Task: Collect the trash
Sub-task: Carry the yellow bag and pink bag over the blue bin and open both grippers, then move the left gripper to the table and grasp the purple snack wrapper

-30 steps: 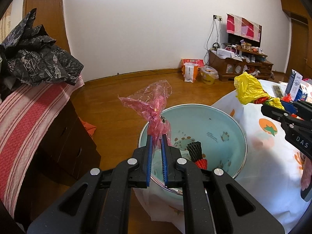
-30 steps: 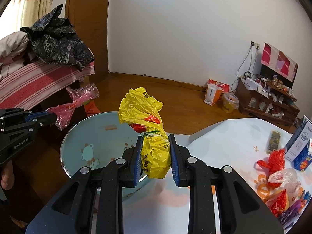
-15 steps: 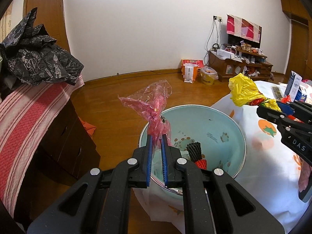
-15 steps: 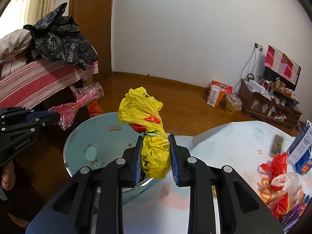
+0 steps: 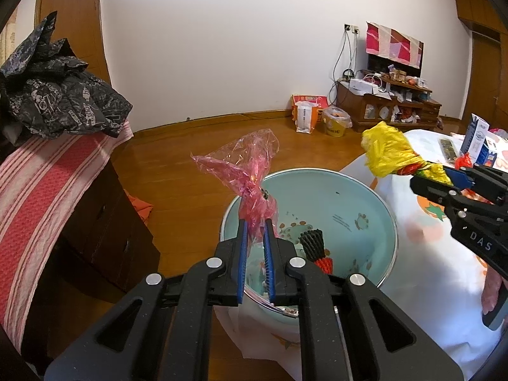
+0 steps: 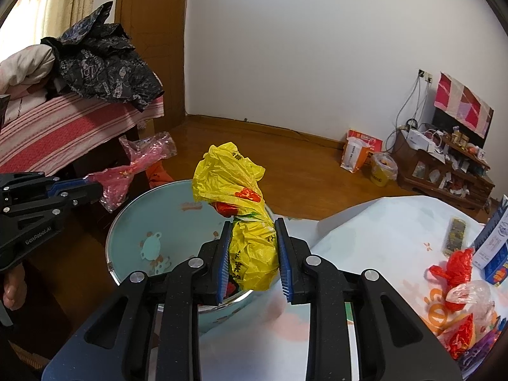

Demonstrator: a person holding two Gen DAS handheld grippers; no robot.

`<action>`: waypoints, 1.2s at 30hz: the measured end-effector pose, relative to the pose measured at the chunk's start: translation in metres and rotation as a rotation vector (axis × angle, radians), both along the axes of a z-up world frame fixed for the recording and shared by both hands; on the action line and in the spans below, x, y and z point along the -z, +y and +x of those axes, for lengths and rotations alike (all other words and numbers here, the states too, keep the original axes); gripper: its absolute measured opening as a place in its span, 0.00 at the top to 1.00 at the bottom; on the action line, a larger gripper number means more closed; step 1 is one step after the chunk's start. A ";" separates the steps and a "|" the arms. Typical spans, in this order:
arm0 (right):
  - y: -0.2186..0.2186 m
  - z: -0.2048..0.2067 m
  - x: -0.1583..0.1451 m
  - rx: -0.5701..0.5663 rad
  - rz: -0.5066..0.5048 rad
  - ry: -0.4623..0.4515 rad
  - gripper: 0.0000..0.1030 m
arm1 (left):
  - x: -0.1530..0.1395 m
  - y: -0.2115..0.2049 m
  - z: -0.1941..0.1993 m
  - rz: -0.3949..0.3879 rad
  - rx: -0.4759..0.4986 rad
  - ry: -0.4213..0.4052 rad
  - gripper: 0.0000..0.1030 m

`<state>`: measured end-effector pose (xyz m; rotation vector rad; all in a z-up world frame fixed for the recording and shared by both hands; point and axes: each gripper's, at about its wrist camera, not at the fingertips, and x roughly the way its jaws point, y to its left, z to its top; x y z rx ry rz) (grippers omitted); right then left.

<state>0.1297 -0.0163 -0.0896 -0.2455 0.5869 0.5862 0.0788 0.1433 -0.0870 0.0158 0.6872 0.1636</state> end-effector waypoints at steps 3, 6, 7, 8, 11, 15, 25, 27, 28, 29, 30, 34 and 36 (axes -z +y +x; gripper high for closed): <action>0.003 -0.002 0.003 -0.013 -0.004 -0.006 0.55 | 0.001 -0.002 0.000 -0.002 0.007 0.003 0.71; 0.002 -0.001 0.006 -0.004 -0.007 0.002 0.53 | 0.003 -0.006 0.000 0.000 0.019 0.006 0.64; 0.001 -0.001 0.007 -0.001 -0.007 0.005 0.53 | 0.003 -0.006 0.000 -0.003 0.020 0.007 0.63; -0.002 -0.001 0.007 0.004 -0.005 0.010 0.53 | 0.004 -0.007 0.000 -0.004 0.021 0.008 0.60; -0.007 0.000 0.009 0.023 0.003 0.021 0.51 | 0.006 -0.010 0.000 -0.003 0.021 0.012 0.53; -0.019 -0.003 0.008 0.061 0.003 0.036 0.51 | 0.013 -0.017 0.000 -0.013 0.034 0.031 0.53; -0.124 -0.052 -0.005 0.276 0.005 0.019 0.42 | 0.032 -0.075 -0.003 -0.010 0.166 0.089 0.51; -0.147 -0.062 -0.006 0.331 0.015 0.023 0.42 | 0.031 -0.093 -0.003 -0.001 0.201 0.088 0.48; -0.164 -0.068 -0.006 0.365 0.020 0.023 0.42 | 0.030 -0.102 -0.004 0.002 0.215 0.087 0.47; -0.181 -0.075 -0.005 0.402 0.017 0.021 0.42 | 0.029 -0.109 -0.003 0.003 0.228 0.086 0.47; -0.196 -0.081 -0.004 0.438 0.013 0.021 0.42 | 0.027 -0.120 -0.003 0.005 0.250 0.082 0.47; -0.242 -0.106 0.003 0.538 0.010 0.027 0.41 | 0.019 -0.163 -0.002 0.007 0.324 0.064 0.47; -0.269 -0.120 0.009 0.594 -0.001 0.029 0.39 | 0.014 -0.186 -0.002 0.003 0.362 0.056 0.45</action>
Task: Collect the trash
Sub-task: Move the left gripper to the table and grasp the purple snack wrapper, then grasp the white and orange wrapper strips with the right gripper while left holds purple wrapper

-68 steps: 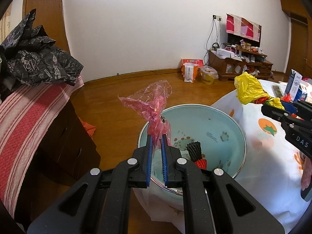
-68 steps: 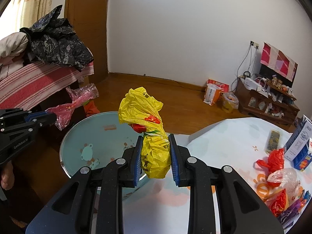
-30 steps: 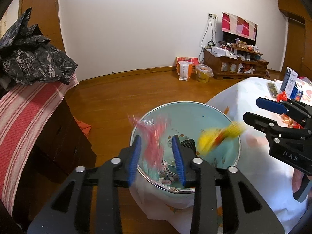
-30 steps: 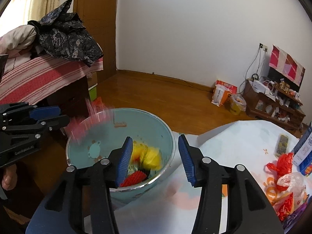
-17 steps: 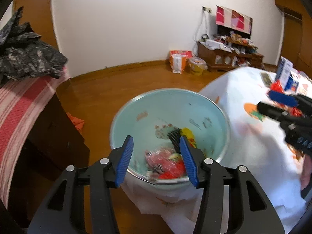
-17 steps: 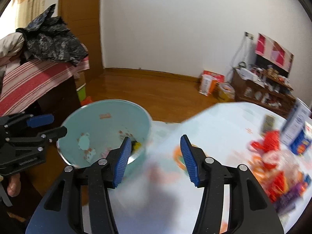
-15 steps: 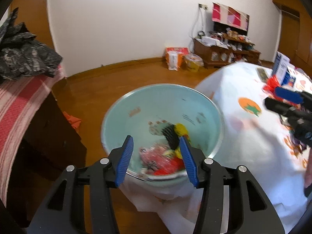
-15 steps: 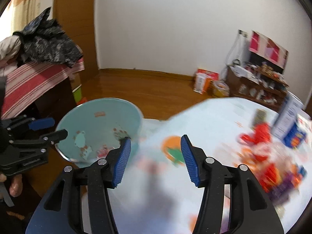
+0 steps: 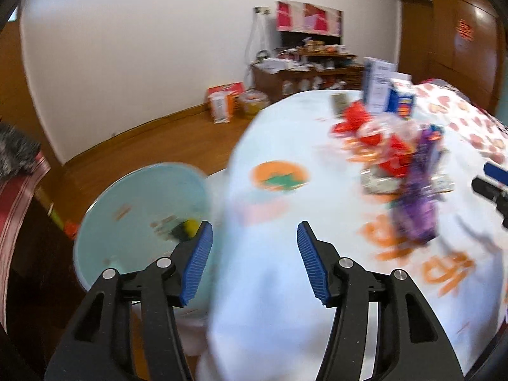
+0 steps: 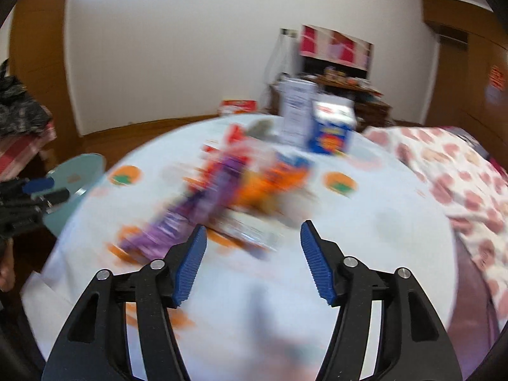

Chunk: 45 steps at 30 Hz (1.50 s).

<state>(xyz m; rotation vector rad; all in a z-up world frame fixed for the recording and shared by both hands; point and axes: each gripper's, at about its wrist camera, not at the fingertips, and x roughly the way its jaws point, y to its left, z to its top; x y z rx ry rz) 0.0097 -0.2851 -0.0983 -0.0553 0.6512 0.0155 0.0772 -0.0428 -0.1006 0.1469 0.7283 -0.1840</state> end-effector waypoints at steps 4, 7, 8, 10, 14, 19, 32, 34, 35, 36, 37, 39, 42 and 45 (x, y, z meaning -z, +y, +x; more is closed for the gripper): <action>-0.040 -0.016 0.006 0.082 0.017 0.009 0.39 | -0.006 -0.049 -0.003 -0.008 0.088 -0.007 0.44; -0.064 -0.028 0.008 0.131 0.017 -0.003 0.39 | -0.011 -0.085 -0.006 -0.001 0.147 -0.014 0.44; -0.068 -0.030 0.008 0.140 0.018 -0.007 0.37 | -0.013 -0.093 -0.007 0.004 0.158 -0.019 0.44; -0.080 -0.038 0.012 0.171 0.024 -0.021 0.32 | -0.015 -0.113 -0.008 0.009 0.192 -0.027 0.44; -0.093 -0.040 0.018 0.198 0.059 -0.024 0.31 | -0.011 -0.138 -0.009 0.030 0.225 -0.018 0.44; -0.093 -0.038 0.024 0.190 0.071 -0.024 0.31 | 0.013 -0.160 -0.003 0.049 0.273 0.058 0.49; -0.070 -0.020 0.016 0.104 0.081 -0.025 0.31 | -0.020 -0.102 -0.008 0.016 0.251 -0.012 0.89; -0.059 -0.006 0.013 0.076 0.068 -0.012 0.31 | -0.022 -0.077 -0.002 0.024 0.191 -0.025 0.89; -0.053 0.001 0.012 0.063 0.063 -0.001 0.31 | -0.022 -0.068 0.000 0.032 0.166 -0.029 0.89; -0.049 0.008 0.012 0.055 0.058 0.005 0.31 | -0.020 -0.056 0.005 0.047 0.126 -0.031 0.89; -0.042 0.020 0.011 0.050 0.047 0.017 0.31 | -0.019 -0.045 0.010 0.051 0.094 -0.025 0.89; -0.036 0.036 0.014 0.067 0.013 0.055 0.31 | -0.015 -0.022 0.018 0.049 0.036 -0.004 0.89; -0.036 0.065 0.022 0.132 -0.019 0.127 0.31 | -0.010 0.002 0.023 0.047 -0.012 0.007 0.89; -0.047 0.080 0.027 0.181 0.004 0.171 0.31 | -0.005 0.014 0.023 0.042 -0.023 0.014 0.89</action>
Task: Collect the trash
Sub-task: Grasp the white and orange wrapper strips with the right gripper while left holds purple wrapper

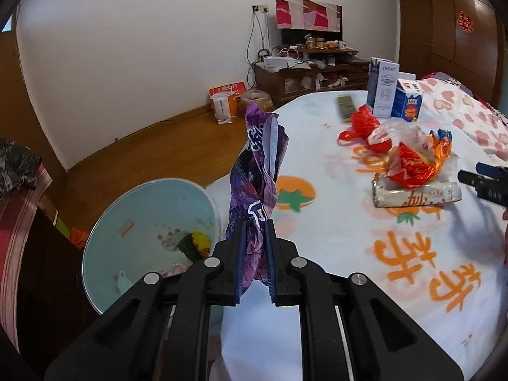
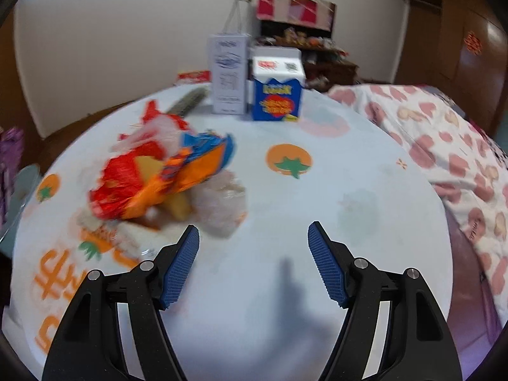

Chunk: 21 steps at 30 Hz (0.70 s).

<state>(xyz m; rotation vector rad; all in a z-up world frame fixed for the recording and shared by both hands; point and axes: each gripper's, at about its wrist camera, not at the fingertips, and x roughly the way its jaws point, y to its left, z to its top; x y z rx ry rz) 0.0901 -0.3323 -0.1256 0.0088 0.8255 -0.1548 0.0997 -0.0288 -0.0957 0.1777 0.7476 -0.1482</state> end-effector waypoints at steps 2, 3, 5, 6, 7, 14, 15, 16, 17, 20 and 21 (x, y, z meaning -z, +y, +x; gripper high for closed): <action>-0.004 0.006 0.007 0.008 0.007 0.048 0.31 | 0.003 0.004 0.001 -0.009 -0.001 0.008 0.89; -0.004 0.007 0.010 -0.001 0.021 0.066 0.31 | 0.005 0.006 0.001 -0.012 0.000 0.010 0.89; 0.001 0.003 0.013 -0.037 0.035 0.080 0.31 | 0.007 0.007 0.001 -0.015 0.003 0.014 0.88; 0.007 -0.001 0.013 -0.066 0.042 0.077 0.31 | 0.008 0.007 0.000 -0.016 0.003 0.017 0.88; 0.017 -0.007 0.011 -0.112 0.048 0.070 0.31 | 0.010 0.009 -0.001 -0.017 0.002 0.019 0.88; 0.071 -0.047 -0.001 -0.304 0.030 0.061 0.31 | 0.010 0.030 -0.007 -0.015 -0.028 0.015 0.88; 0.074 -0.053 -0.006 -0.310 0.025 0.039 0.31 | 0.010 0.035 -0.009 -0.014 -0.036 0.015 0.88; 0.077 -0.056 -0.010 -0.313 0.028 0.025 0.32 | 0.010 0.039 -0.011 -0.013 -0.043 0.017 0.88; 0.080 -0.057 -0.015 -0.321 0.037 0.007 0.32 | 0.011 0.040 -0.012 -0.011 -0.045 0.018 0.88; 0.092 -0.054 -0.022 -0.362 0.047 -0.033 0.33 | 0.014 0.045 -0.014 -0.010 -0.058 0.023 0.88; 0.099 -0.048 -0.020 -0.383 0.041 -0.029 0.37 | 0.014 0.044 -0.014 -0.011 -0.059 0.024 0.88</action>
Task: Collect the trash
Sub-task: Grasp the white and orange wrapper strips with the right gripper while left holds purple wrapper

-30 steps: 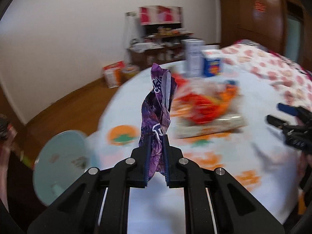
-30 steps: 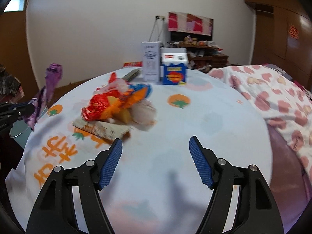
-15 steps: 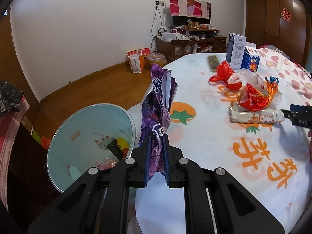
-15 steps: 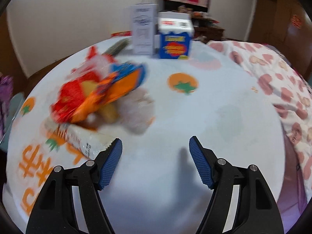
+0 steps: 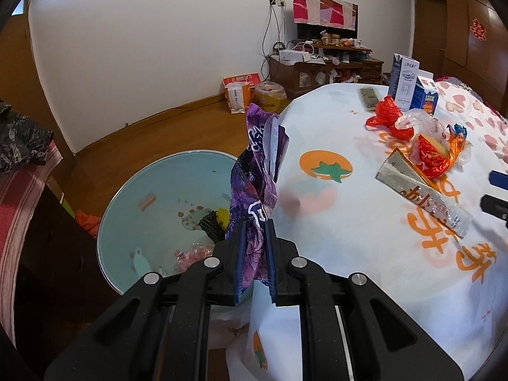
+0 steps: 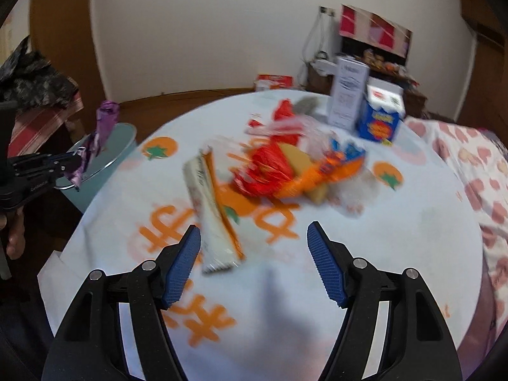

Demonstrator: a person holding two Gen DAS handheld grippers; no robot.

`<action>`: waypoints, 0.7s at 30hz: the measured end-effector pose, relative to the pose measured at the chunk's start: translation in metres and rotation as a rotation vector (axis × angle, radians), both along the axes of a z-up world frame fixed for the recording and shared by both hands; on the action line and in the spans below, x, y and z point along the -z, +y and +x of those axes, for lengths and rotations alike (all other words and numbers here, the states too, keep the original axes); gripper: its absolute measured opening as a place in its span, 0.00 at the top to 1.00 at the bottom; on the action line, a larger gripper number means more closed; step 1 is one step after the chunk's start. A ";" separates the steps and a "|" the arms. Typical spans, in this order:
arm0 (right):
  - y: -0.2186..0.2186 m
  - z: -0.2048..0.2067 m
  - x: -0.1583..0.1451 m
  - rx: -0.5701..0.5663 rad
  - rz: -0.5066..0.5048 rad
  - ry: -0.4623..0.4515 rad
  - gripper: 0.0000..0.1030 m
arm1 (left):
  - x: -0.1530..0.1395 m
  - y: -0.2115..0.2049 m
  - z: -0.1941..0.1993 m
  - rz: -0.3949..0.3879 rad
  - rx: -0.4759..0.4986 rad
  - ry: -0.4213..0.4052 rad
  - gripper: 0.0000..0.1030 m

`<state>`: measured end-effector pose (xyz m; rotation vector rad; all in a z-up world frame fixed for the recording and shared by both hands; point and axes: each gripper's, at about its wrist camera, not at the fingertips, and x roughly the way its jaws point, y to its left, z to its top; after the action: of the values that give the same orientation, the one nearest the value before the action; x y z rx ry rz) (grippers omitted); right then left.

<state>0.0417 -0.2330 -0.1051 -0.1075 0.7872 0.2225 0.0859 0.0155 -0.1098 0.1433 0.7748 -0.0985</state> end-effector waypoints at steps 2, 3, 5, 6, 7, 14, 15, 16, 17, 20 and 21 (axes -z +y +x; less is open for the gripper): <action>0.008 0.006 0.005 -0.023 0.002 0.021 0.43 | 0.001 0.000 -0.001 0.002 0.001 -0.004 0.88; 0.012 0.012 0.008 -0.030 0.004 0.035 0.45 | 0.001 -0.001 -0.002 0.000 0.004 -0.004 0.88; 0.019 0.022 0.018 -0.043 0.005 0.086 0.47 | 0.002 -0.005 -0.001 -0.001 0.008 -0.004 0.88; 0.022 0.026 0.023 -0.050 0.010 0.113 0.51 | 0.002 -0.005 -0.002 -0.002 0.012 -0.003 0.88; 0.024 0.028 0.027 -0.053 0.015 0.128 0.53 | 0.002 -0.006 -0.002 -0.003 0.013 -0.003 0.88; 0.029 0.024 0.031 -0.089 0.066 0.145 0.83 | -0.003 -0.003 -0.001 -0.017 -0.004 -0.011 0.88; 0.029 0.023 0.029 -0.088 0.072 0.135 0.83 | -0.005 -0.002 -0.001 -0.019 -0.008 -0.016 0.88; 0.030 0.023 0.025 -0.081 0.087 0.119 0.83 | -0.007 -0.001 -0.001 -0.021 -0.013 -0.021 0.88; 0.030 0.024 0.023 -0.075 0.091 0.110 0.83 | -0.008 -0.002 -0.001 -0.023 -0.016 -0.025 0.88; 0.031 0.028 0.011 -0.046 0.106 0.059 0.84 | -0.014 -0.004 -0.001 -0.026 -0.023 -0.048 0.88; 0.033 0.031 0.006 -0.034 0.106 0.032 0.84 | -0.016 -0.005 -0.001 -0.029 -0.023 -0.053 0.88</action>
<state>0.0722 -0.2002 -0.1111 -0.0174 0.8040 0.2983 0.0849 0.0102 -0.0939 0.1090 0.7219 -0.0835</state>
